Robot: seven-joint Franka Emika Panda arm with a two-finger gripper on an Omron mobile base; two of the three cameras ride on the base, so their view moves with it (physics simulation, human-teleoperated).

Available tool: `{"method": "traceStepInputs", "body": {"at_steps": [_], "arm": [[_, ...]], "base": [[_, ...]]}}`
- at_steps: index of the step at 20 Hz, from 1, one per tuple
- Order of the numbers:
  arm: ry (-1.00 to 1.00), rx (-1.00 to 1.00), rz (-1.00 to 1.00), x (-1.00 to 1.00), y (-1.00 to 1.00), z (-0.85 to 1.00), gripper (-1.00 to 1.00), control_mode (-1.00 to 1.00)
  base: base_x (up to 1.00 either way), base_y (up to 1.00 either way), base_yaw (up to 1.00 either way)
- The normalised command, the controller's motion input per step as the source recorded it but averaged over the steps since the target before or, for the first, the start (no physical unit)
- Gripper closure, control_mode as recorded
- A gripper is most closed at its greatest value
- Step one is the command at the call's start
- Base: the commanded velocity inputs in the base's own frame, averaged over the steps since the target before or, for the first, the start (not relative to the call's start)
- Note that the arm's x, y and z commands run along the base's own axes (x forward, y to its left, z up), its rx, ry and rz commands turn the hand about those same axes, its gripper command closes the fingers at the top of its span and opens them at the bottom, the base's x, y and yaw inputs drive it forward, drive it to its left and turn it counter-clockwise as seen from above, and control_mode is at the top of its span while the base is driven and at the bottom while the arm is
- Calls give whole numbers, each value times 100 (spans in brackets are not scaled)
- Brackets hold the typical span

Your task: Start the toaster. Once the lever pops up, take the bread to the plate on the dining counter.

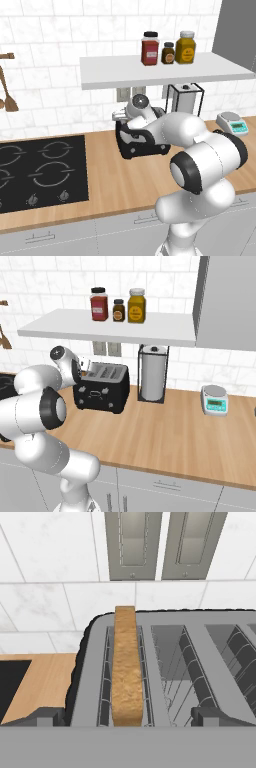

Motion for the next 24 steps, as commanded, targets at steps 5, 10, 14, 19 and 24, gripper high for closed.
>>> {"method": "traceStepInputs", "body": {"at_steps": [5,10,14,19,24], "arm": [[0,0,0,0,0,0,-100,-100],[0,0,0,0,0,0,-100,-100],[0,0,0,0,0,0,-100,-100],[0,0,0,0,0,0,-100,-100],[0,0,0,0,0,0,-100,-100]], "base": [[0,0,0],[0,0,0],[0,0,0],[0,0,0],[0,0,0]]}}
